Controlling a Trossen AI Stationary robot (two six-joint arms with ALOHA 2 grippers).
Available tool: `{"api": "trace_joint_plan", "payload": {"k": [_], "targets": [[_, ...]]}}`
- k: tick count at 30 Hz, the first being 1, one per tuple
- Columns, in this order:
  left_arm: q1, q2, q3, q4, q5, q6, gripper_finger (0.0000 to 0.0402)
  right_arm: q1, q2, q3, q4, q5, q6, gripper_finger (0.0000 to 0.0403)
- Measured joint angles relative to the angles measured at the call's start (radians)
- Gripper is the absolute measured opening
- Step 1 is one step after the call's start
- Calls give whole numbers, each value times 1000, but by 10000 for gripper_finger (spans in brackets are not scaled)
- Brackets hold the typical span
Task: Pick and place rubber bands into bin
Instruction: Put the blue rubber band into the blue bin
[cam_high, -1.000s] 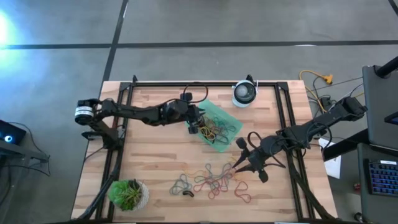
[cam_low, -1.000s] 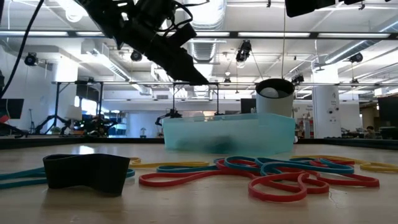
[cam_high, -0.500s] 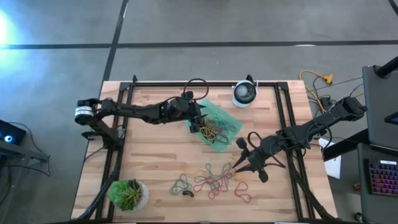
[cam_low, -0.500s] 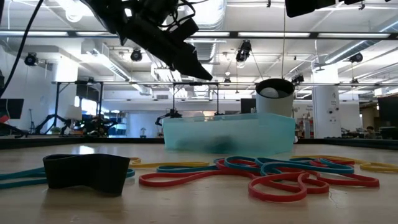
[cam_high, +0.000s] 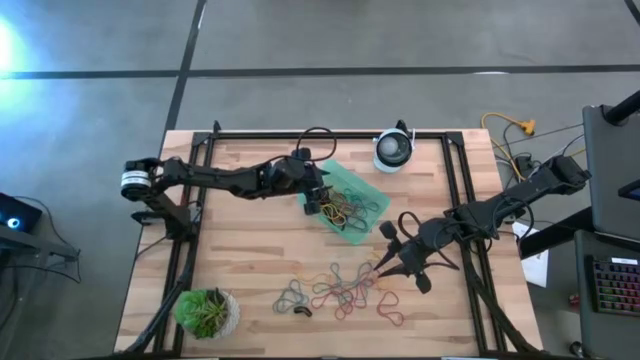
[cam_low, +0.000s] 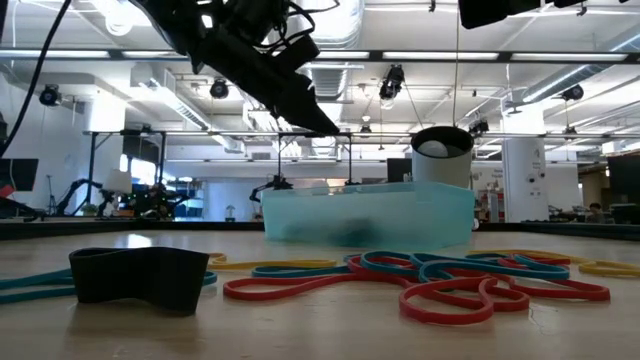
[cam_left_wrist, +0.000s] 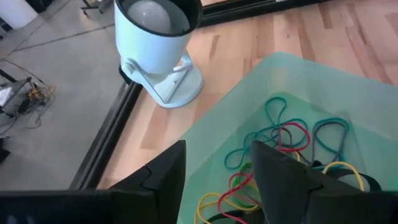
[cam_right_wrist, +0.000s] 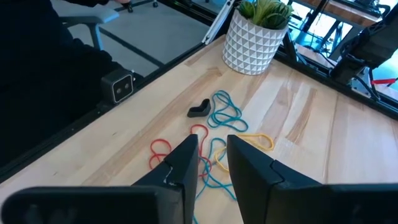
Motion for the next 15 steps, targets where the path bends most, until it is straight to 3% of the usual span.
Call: {"api": "trace_joint_plan", "payload": {"k": [3,8,15], "targets": [[-5,-7,-1,-29,45,-25,165,0,0,-6,-5,0,46,77],[-53,-52,-2,-99,277,-33,165,0,0,-50,-26,0,141,81],[-214,-113,-34,-196,309,-52,165,5,28,-141,71,0,311,89]]}}
